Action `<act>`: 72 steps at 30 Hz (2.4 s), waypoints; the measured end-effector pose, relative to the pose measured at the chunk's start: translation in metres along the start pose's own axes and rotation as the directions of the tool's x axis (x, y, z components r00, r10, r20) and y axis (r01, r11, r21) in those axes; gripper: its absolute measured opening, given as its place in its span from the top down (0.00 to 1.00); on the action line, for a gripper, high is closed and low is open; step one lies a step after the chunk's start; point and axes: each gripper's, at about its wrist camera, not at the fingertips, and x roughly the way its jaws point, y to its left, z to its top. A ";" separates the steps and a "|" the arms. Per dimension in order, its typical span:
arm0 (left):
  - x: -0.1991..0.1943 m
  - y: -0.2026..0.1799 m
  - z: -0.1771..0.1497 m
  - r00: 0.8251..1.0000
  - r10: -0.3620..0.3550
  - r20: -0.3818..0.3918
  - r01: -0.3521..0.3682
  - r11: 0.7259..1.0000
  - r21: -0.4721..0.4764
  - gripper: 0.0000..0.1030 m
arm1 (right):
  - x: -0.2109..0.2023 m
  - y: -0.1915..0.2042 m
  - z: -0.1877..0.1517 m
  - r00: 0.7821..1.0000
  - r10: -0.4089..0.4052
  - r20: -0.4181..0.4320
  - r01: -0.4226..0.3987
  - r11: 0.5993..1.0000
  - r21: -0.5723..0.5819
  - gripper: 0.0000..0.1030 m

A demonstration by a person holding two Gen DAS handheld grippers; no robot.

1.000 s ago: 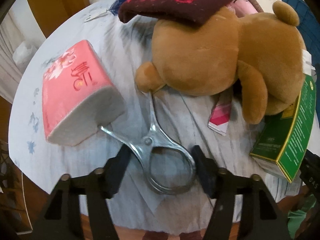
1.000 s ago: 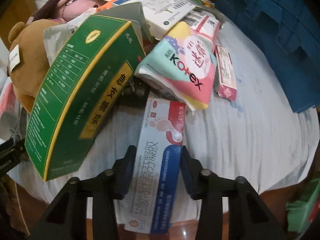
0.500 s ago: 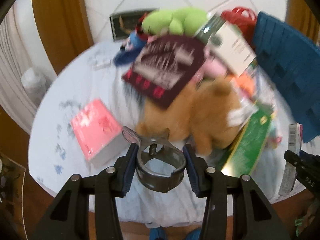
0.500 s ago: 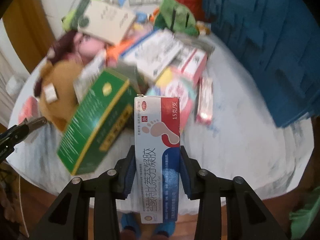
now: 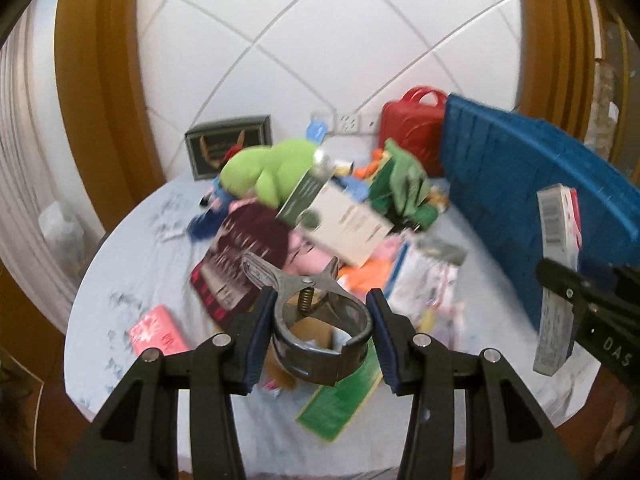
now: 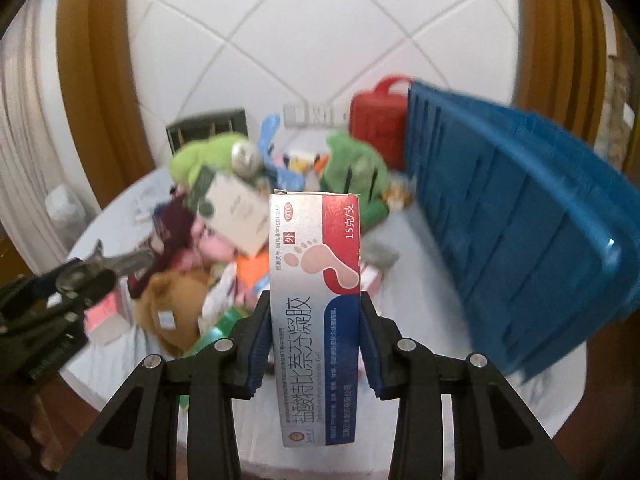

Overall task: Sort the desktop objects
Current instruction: 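Lift and carry the foot-cream box and metal clip over the blue crate, then open the right tool to drop the box while the left tool drops the clip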

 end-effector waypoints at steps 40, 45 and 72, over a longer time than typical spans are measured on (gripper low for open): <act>0.161 -0.467 0.205 0.927 -0.180 -0.328 0.249 0.951 0.183 0.56 | 0.073 -0.435 0.196 0.954 -0.197 -0.227 0.190 0.980 -0.053 0.63; 0.207 -0.483 0.168 0.884 -0.062 -0.464 0.205 0.942 0.265 0.56 | 0.142 -0.449 0.149 0.876 -0.193 -0.443 0.168 0.981 -0.096 0.63; 0.220 -0.504 0.140 0.828 -0.006 -0.561 0.239 0.908 0.344 0.35 | 0.143 -0.468 0.118 0.767 -0.288 -0.574 0.156 0.950 -0.269 0.43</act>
